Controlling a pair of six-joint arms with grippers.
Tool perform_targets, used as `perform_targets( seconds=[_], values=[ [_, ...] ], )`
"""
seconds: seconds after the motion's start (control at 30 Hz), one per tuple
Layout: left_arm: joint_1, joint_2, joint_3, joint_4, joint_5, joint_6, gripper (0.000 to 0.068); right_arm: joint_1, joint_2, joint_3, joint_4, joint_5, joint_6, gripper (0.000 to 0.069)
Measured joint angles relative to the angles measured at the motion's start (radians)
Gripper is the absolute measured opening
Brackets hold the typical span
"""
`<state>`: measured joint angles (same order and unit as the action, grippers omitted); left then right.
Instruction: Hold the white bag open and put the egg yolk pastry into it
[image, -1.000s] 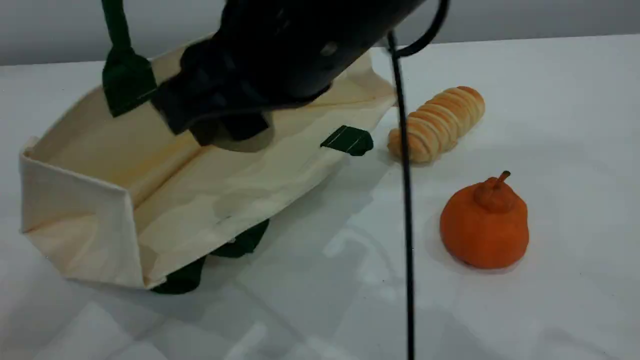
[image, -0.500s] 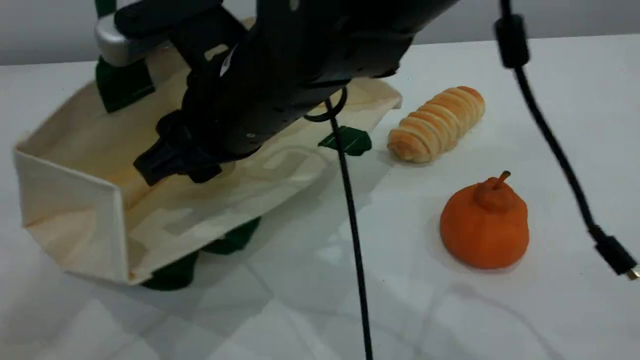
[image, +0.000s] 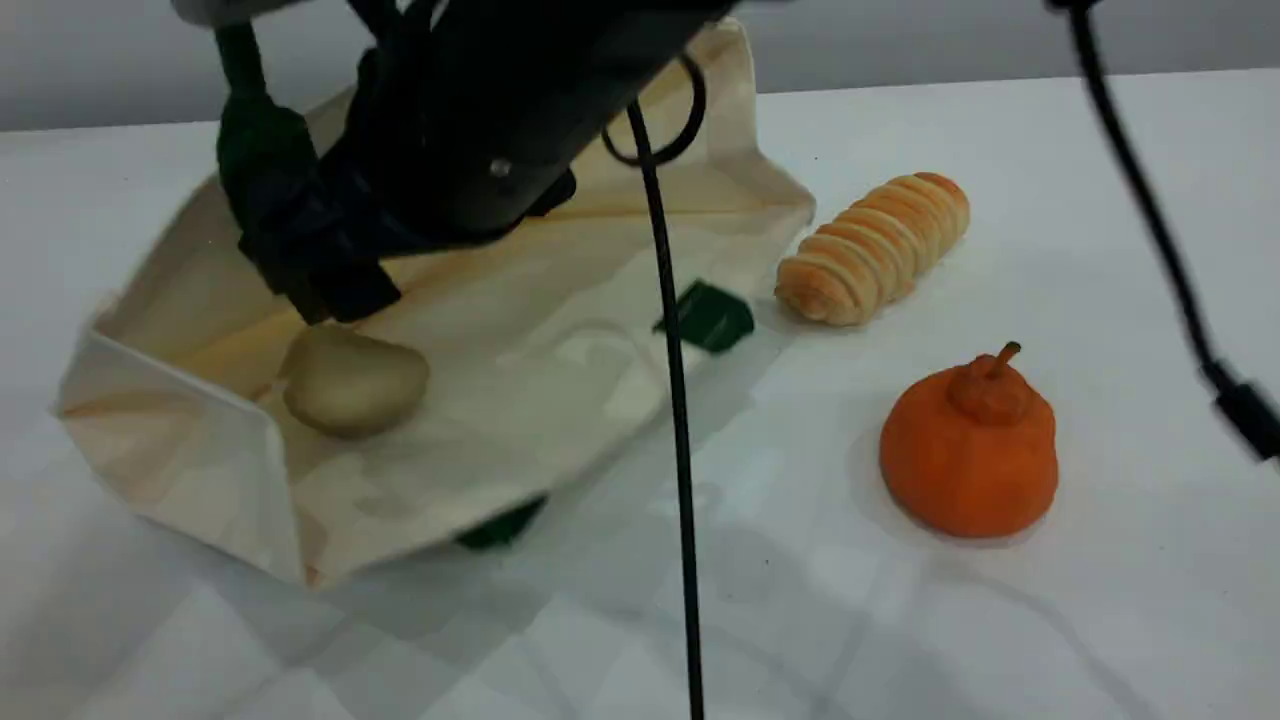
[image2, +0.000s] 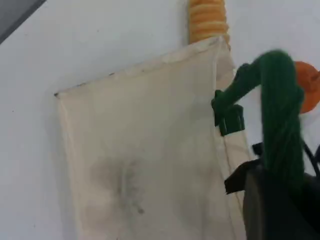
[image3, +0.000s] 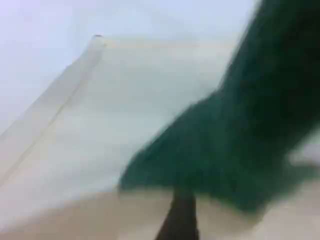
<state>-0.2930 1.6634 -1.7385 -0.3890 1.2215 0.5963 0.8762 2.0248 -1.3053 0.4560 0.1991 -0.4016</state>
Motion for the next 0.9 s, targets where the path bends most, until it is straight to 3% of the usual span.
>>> perform_targets(
  seconds=[0.4,0.9],
  values=[
    [0.0,0.0,0.0,0.0,0.0,0.001,0.0095,-0.166,-0.15,0.001,-0.069,0.261,0.0,0.0566],
    [0.0,0.0,0.0,0.0,-0.01,0.001,0.0095,-0.516,-0.305,0.001,-0.12,0.289,0.008,0.0566]
  ],
)
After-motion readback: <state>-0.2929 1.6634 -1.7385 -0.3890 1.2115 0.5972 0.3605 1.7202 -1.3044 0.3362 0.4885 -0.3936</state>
